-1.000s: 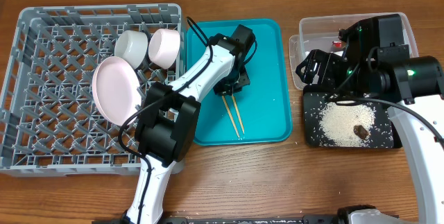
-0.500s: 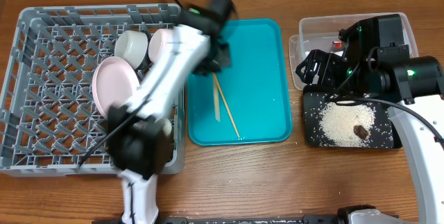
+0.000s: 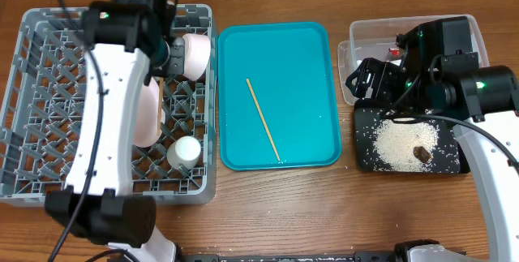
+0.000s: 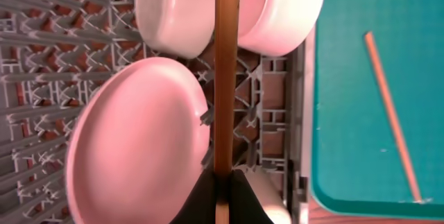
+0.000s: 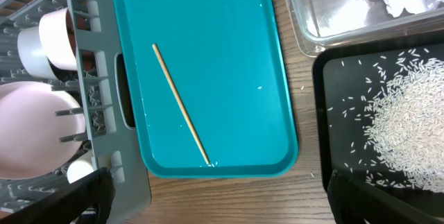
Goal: Sort waste into correct bins and load items into the dishwasher
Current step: 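Return the left gripper to the tray and grip the second chopstick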
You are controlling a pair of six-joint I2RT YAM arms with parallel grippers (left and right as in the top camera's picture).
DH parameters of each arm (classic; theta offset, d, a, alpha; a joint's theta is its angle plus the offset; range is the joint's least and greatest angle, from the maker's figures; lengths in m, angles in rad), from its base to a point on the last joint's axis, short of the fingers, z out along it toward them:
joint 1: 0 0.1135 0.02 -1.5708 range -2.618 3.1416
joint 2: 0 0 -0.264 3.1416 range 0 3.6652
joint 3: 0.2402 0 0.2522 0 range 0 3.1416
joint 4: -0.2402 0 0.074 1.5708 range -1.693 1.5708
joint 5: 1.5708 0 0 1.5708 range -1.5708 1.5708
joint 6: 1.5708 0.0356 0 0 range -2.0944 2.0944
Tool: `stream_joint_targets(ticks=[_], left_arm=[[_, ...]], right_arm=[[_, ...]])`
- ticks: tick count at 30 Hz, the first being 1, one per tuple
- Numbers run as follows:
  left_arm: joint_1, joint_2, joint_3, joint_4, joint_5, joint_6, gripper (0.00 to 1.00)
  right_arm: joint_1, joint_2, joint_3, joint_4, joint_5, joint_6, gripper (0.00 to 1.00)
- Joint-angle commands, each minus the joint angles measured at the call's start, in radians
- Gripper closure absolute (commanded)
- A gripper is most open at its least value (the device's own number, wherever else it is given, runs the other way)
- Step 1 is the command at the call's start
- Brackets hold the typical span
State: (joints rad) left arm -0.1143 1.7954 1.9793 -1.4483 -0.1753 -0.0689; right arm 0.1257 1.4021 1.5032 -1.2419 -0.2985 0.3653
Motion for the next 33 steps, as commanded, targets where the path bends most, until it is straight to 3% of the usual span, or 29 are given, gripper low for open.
stream_joint_targets(ticks=[1,3,7,11,13,17,18,22,28,33], left_arm=[[0.001,0.029,-0.100,0.049,-0.054,0.041,0.96],[0.004,0.030,-0.145,0.078,-0.063,0.013,0.96],[0.005,0.030,-0.183,0.097,-0.063,-0.033,0.85],[0.005,0.030,-0.183,0.105,-0.072,-0.032,0.51],[0.005,0.030,-0.183,0.111,-0.072,-0.032,0.41],[0.003,0.029,-0.139,0.108,-0.063,-0.052,0.42],[-0.005,0.027,-0.089,0.094,-0.019,-0.053,0.46],[-0.057,0.027,0.012,0.090,0.132,-0.077,0.47],[-0.214,0.045,-0.018,0.112,0.165,-0.261,0.45],[-0.329,0.114,-0.148,0.148,0.046,-0.549,0.41]], right_arm=[[-0.002,0.002,0.002,0.005,0.010,-0.007,0.00],[-0.002,0.002,0.002,0.005,0.010,-0.007,0.00],[-0.002,0.002,0.002,0.005,0.010,-0.007,0.00],[-0.002,0.002,0.002,0.005,0.010,-0.007,0.00],[-0.002,0.002,0.002,0.005,0.010,-0.007,0.00],[-0.002,0.002,0.002,0.005,0.010,-0.007,0.00],[-0.002,0.002,0.002,0.005,0.010,-0.007,0.00],[-0.002,0.002,0.002,0.005,0.010,-0.007,0.00],[-0.002,0.002,0.002,0.005,0.010,-0.007,0.00],[-0.002,0.002,0.002,0.005,0.010,-0.007,0.00]])
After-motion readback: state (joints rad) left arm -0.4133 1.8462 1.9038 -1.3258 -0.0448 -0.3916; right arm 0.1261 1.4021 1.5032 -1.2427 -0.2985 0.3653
